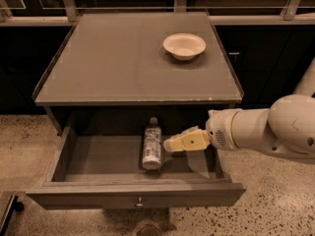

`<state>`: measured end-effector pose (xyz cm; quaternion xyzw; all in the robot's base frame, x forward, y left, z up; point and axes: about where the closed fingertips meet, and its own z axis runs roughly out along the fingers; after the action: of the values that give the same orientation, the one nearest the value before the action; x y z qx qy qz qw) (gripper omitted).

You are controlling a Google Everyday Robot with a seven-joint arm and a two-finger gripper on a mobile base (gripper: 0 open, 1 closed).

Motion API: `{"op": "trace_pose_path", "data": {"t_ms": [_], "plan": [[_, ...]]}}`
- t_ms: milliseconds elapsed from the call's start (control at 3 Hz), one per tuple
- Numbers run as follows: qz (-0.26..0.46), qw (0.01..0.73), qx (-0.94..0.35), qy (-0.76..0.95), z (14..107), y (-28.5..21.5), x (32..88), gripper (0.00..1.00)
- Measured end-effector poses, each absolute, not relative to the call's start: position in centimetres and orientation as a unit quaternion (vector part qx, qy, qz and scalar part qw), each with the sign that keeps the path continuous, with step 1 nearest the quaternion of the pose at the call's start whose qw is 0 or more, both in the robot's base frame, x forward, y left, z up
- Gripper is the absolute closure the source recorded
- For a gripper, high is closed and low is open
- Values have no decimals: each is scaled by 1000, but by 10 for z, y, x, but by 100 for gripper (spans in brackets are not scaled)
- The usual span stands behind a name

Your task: Pick blue plastic bottle from top drawer and place on counter

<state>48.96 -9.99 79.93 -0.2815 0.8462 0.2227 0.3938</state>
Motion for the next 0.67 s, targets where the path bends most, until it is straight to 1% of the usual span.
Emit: {"op": "trace_pose_path", "data": {"t_ms": [333, 667], "plan": [[256, 381, -256, 851, 744, -66, 502, 0], [254, 383, -254, 851, 744, -66, 504, 0]]}}
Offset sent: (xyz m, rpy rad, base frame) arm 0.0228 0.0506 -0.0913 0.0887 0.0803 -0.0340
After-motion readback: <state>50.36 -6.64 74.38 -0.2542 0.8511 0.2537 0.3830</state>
